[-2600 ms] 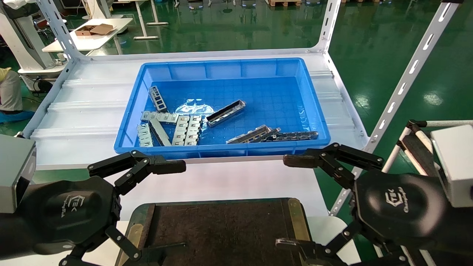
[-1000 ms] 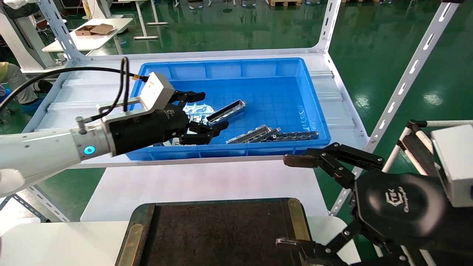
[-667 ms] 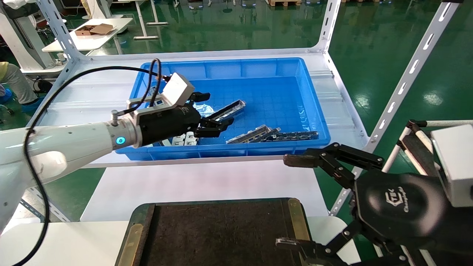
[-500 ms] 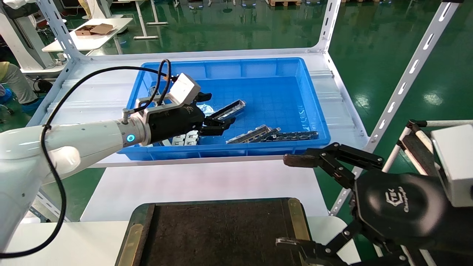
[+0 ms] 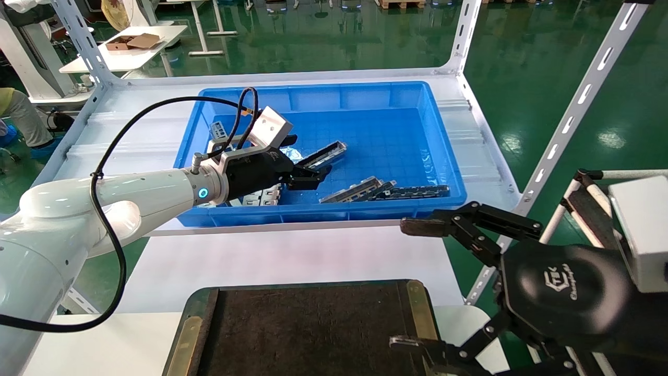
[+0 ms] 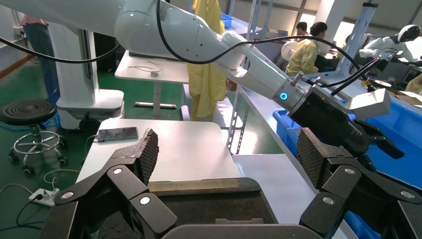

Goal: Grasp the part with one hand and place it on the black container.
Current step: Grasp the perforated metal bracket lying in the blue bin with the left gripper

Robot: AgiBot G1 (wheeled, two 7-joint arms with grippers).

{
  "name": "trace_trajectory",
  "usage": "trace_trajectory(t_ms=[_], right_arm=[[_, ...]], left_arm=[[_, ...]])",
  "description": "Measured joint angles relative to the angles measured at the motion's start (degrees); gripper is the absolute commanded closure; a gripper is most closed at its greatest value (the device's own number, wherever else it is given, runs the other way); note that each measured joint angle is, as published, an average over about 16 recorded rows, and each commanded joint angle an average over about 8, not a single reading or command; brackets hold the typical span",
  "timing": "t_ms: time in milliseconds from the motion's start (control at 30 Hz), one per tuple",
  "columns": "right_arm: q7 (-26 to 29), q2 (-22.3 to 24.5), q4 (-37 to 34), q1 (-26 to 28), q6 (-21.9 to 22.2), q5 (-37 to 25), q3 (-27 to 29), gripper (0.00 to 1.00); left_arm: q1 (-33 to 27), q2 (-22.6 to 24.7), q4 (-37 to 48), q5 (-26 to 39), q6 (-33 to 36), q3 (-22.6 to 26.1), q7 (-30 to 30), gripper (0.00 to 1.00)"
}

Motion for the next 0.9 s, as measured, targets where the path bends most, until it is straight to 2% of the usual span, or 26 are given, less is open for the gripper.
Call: trace_trajectory(t_ms=[33, 67, 100, 267, 300, 333, 367, 900], right_arm=[[0.0, 0.0, 0.0, 0.0, 0.0, 0.0, 0.0, 0.0], [0.0, 0.0, 0.0, 0.0, 0.0, 0.0, 0.0, 0.02], [0.0, 0.0, 0.0, 0.0, 0.0, 0.0, 0.0, 0.11], [0.0, 0.0, 0.0, 0.0, 0.0, 0.0, 0.0, 0.73], [0.0, 0.0, 0.0, 0.0, 0.0, 0.0, 0.0, 0.86], [0.0, 0.0, 0.0, 0.0, 0.0, 0.0, 0.0, 0.97], [0.0, 0.0, 0.0, 0.0, 0.0, 0.0, 0.0, 1.0], [-0.1, 0.0, 0.0, 0.0, 0.0, 0.1, -0.1, 1.0]], left_arm=[[0.0, 0.1, 0.1, -0.1, -0.3, 0.0, 0.0, 0.05], [0.1, 0.2, 0.2, -0.1, -0.5, 0.1, 0.0, 0.15], [0.1, 0.2, 0.3, -0.2, -0.8, 0.1, 0.0, 0.27], [0.6, 0.3, 0.4, -0.5, -1.9, 0.5, -0.3, 0.9], [0.7, 0.4, 0.4, -0.6, -2.1, 0.5, -0.4, 0.98], [0.7, 0.4, 0.4, -0.7, -2.3, 0.6, -0.5, 1.0], [0.8, 0.4, 0.3, -0.7, -2.5, 0.7, -0.7, 1.0], [1.9, 0.3, -0.1, -1.9, -4.6, 1.9, -2.0, 1.0]])
